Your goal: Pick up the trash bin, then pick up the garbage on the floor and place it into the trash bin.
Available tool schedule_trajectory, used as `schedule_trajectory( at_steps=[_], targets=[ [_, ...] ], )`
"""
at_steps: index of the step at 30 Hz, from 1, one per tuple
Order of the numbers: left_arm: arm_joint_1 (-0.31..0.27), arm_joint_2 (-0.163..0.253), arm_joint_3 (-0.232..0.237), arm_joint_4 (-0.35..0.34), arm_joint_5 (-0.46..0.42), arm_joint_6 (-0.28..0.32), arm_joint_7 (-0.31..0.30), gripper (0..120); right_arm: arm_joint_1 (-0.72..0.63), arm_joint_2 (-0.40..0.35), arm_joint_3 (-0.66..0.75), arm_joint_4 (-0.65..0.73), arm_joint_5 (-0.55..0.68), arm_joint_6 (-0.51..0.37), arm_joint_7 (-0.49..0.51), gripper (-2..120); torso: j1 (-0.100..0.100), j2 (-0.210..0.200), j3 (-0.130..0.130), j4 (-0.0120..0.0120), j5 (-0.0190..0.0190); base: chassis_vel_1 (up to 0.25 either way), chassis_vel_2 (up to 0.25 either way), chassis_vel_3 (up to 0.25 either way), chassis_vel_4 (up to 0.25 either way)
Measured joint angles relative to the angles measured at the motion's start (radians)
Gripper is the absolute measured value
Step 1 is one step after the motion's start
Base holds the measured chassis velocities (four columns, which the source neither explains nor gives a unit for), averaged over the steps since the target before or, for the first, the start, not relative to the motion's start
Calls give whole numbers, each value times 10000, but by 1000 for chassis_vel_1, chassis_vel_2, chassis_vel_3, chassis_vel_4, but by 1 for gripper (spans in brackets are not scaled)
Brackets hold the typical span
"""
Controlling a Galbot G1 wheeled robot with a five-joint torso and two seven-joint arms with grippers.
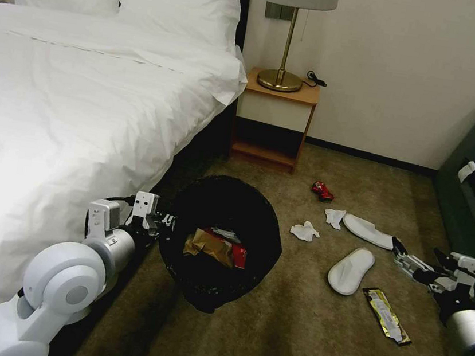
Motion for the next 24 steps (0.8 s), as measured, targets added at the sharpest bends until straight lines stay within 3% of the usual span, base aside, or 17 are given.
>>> schedule_trajectory(
  at_steps=[24],
  targets=[
    [78, -46, 19, -167, -26, 0, 40, 1, -96, 431, -204, 166, -522, 78, -83, 100, 0, 0, 0, 0, -1, 0, 0, 0, 0]
  ],
)
